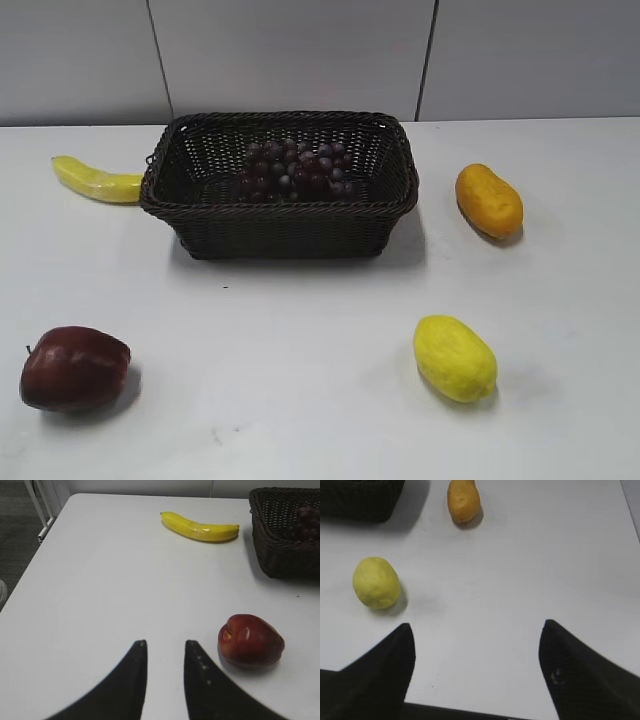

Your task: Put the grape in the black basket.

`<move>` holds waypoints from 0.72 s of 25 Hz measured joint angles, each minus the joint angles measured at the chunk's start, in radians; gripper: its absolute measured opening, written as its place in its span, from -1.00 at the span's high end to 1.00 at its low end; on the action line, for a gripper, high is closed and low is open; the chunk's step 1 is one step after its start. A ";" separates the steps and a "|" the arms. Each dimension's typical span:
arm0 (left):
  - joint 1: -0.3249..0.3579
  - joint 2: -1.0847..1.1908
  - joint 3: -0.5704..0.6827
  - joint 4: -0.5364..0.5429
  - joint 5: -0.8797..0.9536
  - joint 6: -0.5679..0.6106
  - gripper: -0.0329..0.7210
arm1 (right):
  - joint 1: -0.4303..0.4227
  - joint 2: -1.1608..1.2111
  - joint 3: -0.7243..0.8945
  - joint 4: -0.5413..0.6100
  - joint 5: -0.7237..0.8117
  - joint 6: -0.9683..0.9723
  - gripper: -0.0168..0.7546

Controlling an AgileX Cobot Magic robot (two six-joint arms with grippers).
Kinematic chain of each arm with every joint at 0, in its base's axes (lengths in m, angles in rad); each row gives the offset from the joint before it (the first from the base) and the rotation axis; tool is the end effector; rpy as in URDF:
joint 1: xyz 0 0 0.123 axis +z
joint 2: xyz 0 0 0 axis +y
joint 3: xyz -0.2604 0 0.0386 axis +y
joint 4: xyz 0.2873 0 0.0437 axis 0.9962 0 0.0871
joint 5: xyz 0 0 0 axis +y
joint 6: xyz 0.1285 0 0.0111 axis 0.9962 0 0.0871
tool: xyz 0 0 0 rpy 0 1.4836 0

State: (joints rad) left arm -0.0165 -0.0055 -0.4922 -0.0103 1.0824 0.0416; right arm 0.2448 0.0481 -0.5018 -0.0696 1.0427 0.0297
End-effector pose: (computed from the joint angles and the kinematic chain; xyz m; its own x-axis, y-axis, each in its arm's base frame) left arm 0.0842 -0.0026 0.2741 -0.4759 0.0446 -0.8784 0.0420 0.9987 0.0280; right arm 0.0928 0.0152 0.2774 -0.4647 -0.1217 -0.8771 -0.1933 0.9806 -0.0336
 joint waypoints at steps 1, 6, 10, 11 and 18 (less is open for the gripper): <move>0.000 0.000 0.000 0.000 0.000 0.000 0.31 | 0.000 -0.025 0.000 0.000 0.000 0.000 -0.56; 0.000 0.000 0.000 0.001 -0.001 0.000 0.31 | -0.002 -0.052 0.000 0.000 0.001 0.000 -0.56; 0.000 0.000 0.000 0.001 -0.001 0.000 0.31 | -0.029 -0.053 0.000 0.000 0.001 0.000 -0.56; 0.000 0.000 0.000 0.001 -0.001 0.000 0.31 | -0.046 -0.053 0.000 0.000 0.001 0.000 -0.56; 0.000 0.000 0.000 0.001 -0.001 0.000 0.31 | -0.129 -0.053 0.000 0.001 0.001 0.000 -0.56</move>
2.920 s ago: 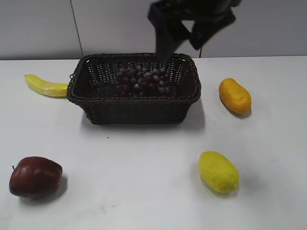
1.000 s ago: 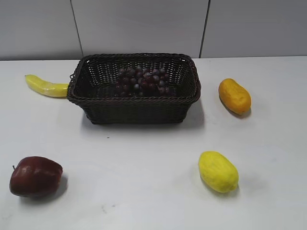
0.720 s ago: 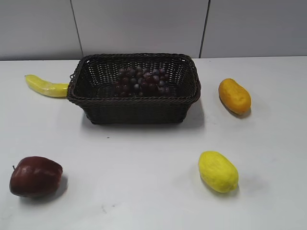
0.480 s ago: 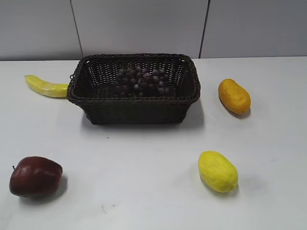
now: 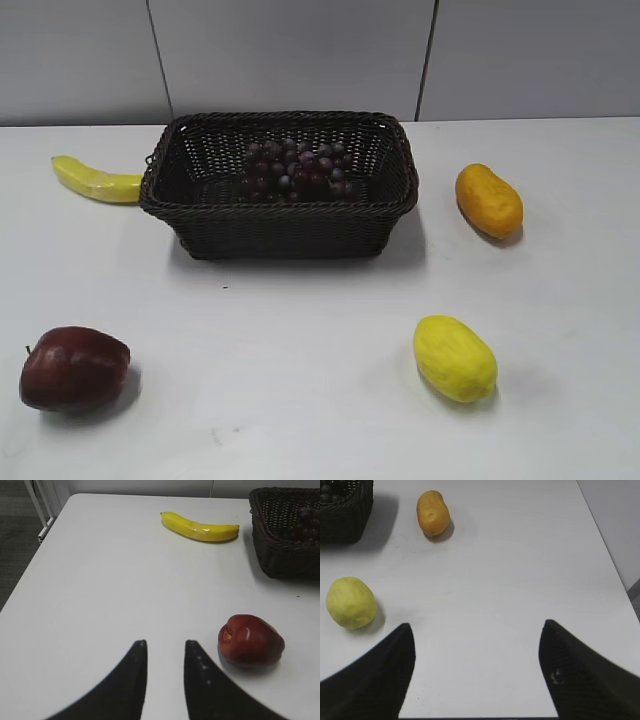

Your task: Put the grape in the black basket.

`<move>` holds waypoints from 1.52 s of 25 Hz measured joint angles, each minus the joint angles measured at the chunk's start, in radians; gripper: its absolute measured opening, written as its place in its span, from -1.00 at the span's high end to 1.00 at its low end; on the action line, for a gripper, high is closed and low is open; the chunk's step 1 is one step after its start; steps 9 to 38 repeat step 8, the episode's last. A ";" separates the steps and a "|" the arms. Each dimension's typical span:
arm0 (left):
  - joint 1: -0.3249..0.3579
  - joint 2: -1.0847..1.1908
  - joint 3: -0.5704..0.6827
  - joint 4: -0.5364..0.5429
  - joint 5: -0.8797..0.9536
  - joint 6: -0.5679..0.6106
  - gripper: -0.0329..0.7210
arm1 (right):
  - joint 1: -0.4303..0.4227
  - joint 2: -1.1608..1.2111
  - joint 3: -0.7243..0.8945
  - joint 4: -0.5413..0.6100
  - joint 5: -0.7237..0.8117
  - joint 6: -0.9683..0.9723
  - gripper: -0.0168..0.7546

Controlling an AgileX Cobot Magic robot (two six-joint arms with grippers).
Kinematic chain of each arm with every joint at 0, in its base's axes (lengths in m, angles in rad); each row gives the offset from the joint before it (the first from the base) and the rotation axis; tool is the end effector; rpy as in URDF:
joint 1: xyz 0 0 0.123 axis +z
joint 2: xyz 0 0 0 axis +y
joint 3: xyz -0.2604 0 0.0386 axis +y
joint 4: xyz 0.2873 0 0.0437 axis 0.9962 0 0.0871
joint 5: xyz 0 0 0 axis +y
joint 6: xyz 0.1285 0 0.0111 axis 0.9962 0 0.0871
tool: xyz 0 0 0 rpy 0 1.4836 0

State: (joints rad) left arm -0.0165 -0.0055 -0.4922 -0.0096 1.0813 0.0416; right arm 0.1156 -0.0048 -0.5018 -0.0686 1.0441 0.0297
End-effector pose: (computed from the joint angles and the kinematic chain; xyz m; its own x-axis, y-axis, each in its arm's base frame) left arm 0.0843 -0.0025 0.2742 -0.4750 0.0449 -0.8789 0.0416 0.9987 0.0286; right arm 0.0857 0.0022 0.2819 -0.4311 -0.0549 -0.9006 -0.0642 0.9975 -0.0301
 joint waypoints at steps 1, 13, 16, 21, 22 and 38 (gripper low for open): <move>0.000 0.000 0.000 0.000 0.000 0.000 0.31 | 0.000 0.000 0.000 0.000 0.000 0.000 -0.56; 0.000 0.000 0.000 0.000 0.000 0.000 0.31 | -0.001 0.000 0.000 0.000 0.000 0.000 -0.56; 0.000 0.000 0.000 0.000 0.000 0.000 0.31 | -0.001 0.000 0.000 0.000 0.000 0.000 -0.56; 0.000 0.000 0.000 0.000 0.000 0.000 0.31 | -0.001 0.000 0.000 0.000 0.000 0.000 -0.56; 0.000 0.000 0.000 0.000 0.000 0.000 0.31 | -0.001 0.000 0.000 0.000 0.000 0.000 -0.56; 0.000 0.000 0.000 0.000 0.000 0.000 0.31 | -0.001 0.000 0.000 0.000 0.000 0.000 -0.56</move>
